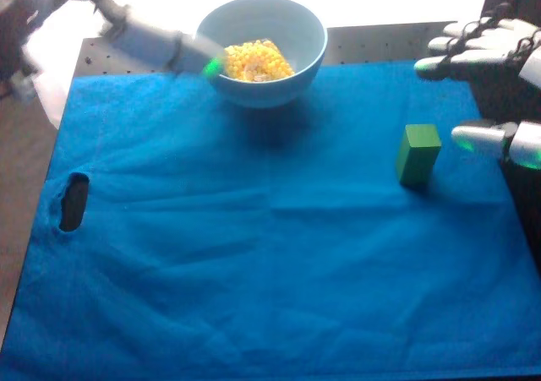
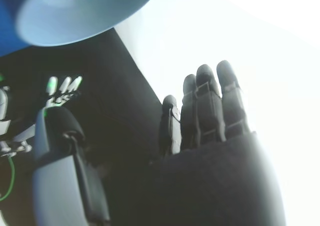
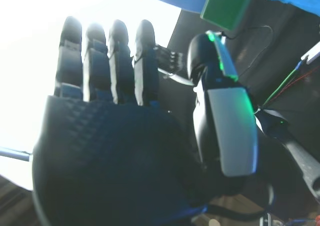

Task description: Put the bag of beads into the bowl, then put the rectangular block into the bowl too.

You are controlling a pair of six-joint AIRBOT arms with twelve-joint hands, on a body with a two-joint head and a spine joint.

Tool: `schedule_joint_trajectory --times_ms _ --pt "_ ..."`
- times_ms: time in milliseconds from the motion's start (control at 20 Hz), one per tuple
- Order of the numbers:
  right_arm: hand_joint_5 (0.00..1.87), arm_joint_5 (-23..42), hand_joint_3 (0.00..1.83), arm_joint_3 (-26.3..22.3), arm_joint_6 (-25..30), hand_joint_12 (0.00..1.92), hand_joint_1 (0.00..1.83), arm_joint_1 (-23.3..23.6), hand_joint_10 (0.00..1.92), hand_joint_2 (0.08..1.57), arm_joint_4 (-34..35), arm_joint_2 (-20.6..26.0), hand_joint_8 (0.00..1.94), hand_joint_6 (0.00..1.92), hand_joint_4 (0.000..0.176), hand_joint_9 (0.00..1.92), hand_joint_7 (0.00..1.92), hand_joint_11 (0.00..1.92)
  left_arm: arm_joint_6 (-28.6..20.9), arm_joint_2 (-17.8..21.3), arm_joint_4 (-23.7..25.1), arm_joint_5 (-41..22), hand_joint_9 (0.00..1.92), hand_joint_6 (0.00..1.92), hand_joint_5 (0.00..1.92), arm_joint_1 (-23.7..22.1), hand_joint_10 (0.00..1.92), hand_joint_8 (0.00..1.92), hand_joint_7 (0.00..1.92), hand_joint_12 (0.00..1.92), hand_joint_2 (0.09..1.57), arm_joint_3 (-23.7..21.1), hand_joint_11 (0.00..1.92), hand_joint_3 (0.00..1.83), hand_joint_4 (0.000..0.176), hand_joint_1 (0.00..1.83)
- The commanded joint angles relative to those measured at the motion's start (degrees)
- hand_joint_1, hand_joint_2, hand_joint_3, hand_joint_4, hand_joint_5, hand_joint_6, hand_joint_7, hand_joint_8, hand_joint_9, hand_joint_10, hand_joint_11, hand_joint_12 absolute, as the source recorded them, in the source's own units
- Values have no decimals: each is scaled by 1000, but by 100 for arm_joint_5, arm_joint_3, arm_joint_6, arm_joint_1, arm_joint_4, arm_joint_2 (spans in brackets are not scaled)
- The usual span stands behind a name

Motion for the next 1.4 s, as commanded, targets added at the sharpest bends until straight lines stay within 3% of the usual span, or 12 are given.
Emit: schedule_joint_trajectory --times_ms 0,50,100,150,350,500,600,650,800,950,1050,1350 --pt "488 677 0 -57 27 296 872 42 10 1244 137 10 14 6 32 211 352 0 -27 153 -55 -1045 165 1 172 23 0 0 191 515 902 -128 0 1 176 674" --pt "492 697 0 -144 27 305 891 42 7 1237 125 51 8 3 31 217 362 0 -118 458 -65 -1307 161 0 172 261 0 0 188 515 902 -419 0 1 176 670" --pt "484 729 0 -206 27 317 913 42 12 1217 101 91 4 1 70 241 361 22 -319 664 -63 -1548 140 2 162 512 5 7 161 405 895 -604 0 0 176 664" --pt "479 769 0 -255 27 319 923 42 12 1203 74 116 2 0 83 249 359 29 -598 867 -71 -1890 138 3 174 870 4 6 165 367 886 -779 0 0 176 666" --pt "431 782 0 -366 27 316 896 44 0 1140 -108 152 0 0 43 234 316 43 -826 1244 -513 -2798 106 0 142 1824 2 0 97 404 899 -1253 0 1 159 691" --pt "483 765 0 -327 27 338 775 43 5 1070 -120 62 3 7 77 262 345 93 -826 1279 -874 -3212 101 0 127 2308 0 0 83 428 913 -1411 0 5 125 662" --pt "470 707 0 -275 27 350 769 44 14 1031 -119 -19 6 1 10 270 357 110 -826 1279 -1057 -3420 133 2 134 2552 6 3 112 552 908 -1480 0 0 106 694" --pt "513 662 0 -244 27 638 763 50 2 1010 -119 -55 3 0 0 381 427 127 -826 1278 -1141 -3500 129 0 124 2644 1 1 121 560 910 -1508 0 1 93 719" --pt "552 485 3 -126 27 1053 813 88 0 1008 -119 -183 3 1 0 419 471 12 -827 1268 -1201 -3611 125 0 124 2726 0 0 125 487 908 -1557 0 0 71 737" --pt "599 252 3 78 27 1147 906 192 12 1014 -116 -385 9 4 0 476 541 24 -828 1261 -1202 -3617 121 0 122 2735 0 0 119 510 918 -1567 0 4 54 741" --pt "640 192 1 134 27 1083 944 241 12 1021 -116 -444 5 3 0 543 604 111 -828 1250 -1202 -3611 89 1 107 2736 2 2 95 426 942 -1568 0 11 58 745" --pt "797 156 1 190 27 1588 1017 303 220 1061 -117 -489 9 12 0 726 773 236 -829 1202 -1202 -3561 69 2 114 2738 0 4 82 412 958 -1567 0 6 68 778"
